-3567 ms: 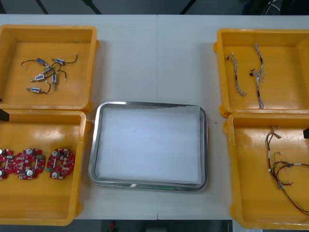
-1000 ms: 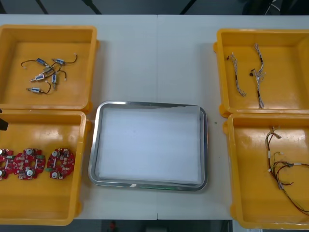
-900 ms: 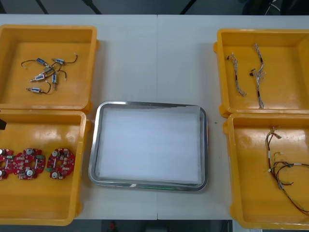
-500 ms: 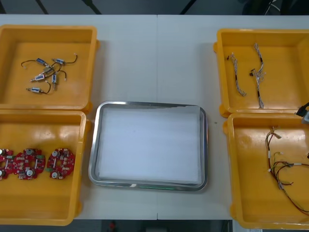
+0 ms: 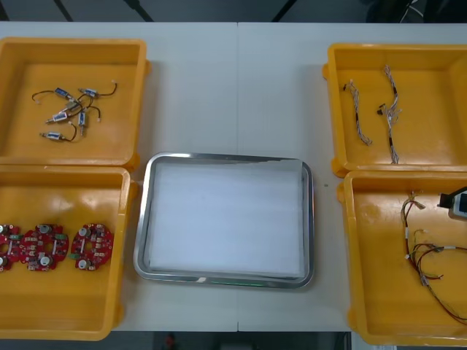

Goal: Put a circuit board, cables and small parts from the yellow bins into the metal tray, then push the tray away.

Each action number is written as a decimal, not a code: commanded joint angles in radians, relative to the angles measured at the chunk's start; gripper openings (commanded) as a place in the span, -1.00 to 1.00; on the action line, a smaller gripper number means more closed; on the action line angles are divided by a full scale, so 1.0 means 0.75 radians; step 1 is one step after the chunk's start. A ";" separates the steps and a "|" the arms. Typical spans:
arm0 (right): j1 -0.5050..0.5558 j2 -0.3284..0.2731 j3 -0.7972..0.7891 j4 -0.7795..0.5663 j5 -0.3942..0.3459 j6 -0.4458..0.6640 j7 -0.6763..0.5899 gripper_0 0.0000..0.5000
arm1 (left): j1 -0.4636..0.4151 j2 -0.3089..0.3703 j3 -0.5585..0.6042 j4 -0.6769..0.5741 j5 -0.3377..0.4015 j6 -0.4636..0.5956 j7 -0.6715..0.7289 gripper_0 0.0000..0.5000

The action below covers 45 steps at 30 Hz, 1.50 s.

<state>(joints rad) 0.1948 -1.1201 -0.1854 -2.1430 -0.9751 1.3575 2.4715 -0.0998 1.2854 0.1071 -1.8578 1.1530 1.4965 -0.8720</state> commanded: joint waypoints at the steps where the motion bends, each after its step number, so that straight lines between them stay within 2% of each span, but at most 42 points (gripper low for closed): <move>1: 0.029 -0.053 0.094 0.088 0.005 -0.102 0.075 1.00 | 0.023 0.074 -0.020 0.066 -0.016 -0.052 -0.007 1.00; 9: 0.029 -0.053 0.163 0.233 -0.001 -0.221 0.131 1.00 | 0.023 0.074 -0.131 0.092 -0.075 -0.148 0.025 1.00; 23: -0.027 -0.049 0.358 0.382 0.038 -0.452 0.157 1.00 | 0.023 0.074 -0.296 0.133 -0.102 -0.300 0.068 1.00; 34: -0.078 -0.047 0.452 0.464 0.040 -0.530 0.157 1.00 | 0.025 0.074 -0.339 0.197 -0.065 -0.388 0.075 1.00; 37: -0.078 -0.041 0.454 0.462 0.038 -0.528 0.157 0.99 | 0.025 0.068 -0.339 0.244 -0.010 -0.414 0.070 1.00; 38: -0.078 -0.039 0.454 0.462 0.038 -0.528 0.157 0.91 | 0.025 0.066 -0.339 0.248 -0.003 -0.418 0.070 1.00; 39: -0.078 -0.039 0.454 0.464 0.038 -0.528 0.157 0.58 | 0.027 0.061 -0.339 0.254 -0.003 -0.420 0.070 1.00; 40: -0.078 -0.039 0.454 0.462 0.036 -0.530 0.157 -0.07 | 0.027 0.059 -0.343 0.256 -0.003 -0.420 0.072 1.00; 41: -0.080 -0.036 0.454 0.462 0.036 -0.530 0.157 -0.33 | 0.027 0.059 -0.347 0.258 -0.005 -0.420 0.075 1.00; 42: -0.080 -0.036 0.454 0.462 0.036 -0.530 0.157 -0.69 | 0.027 0.059 -0.353 0.260 -0.003 -0.425 0.079 1.00; 43: -0.082 -0.036 0.454 0.464 0.038 -0.530 0.157 -0.92 | 0.027 0.059 -0.364 0.262 -0.005 -0.431 0.081 1.00; 44: -0.082 -0.036 0.454 0.462 0.040 -0.530 0.157 -1.00 | 0.029 0.059 -0.372 0.262 -0.005 -0.435 0.083 1.00; 45: -0.082 -0.036 0.452 0.462 0.040 -0.528 0.157 -1.00 | 0.027 0.059 -0.386 0.264 -0.007 -0.449 0.087 1.00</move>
<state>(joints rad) 0.1486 -1.1234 0.1333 -1.8022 -0.9537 0.9729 2.5607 -0.0989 1.2856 -0.1473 -1.6656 1.1414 1.1846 -0.8501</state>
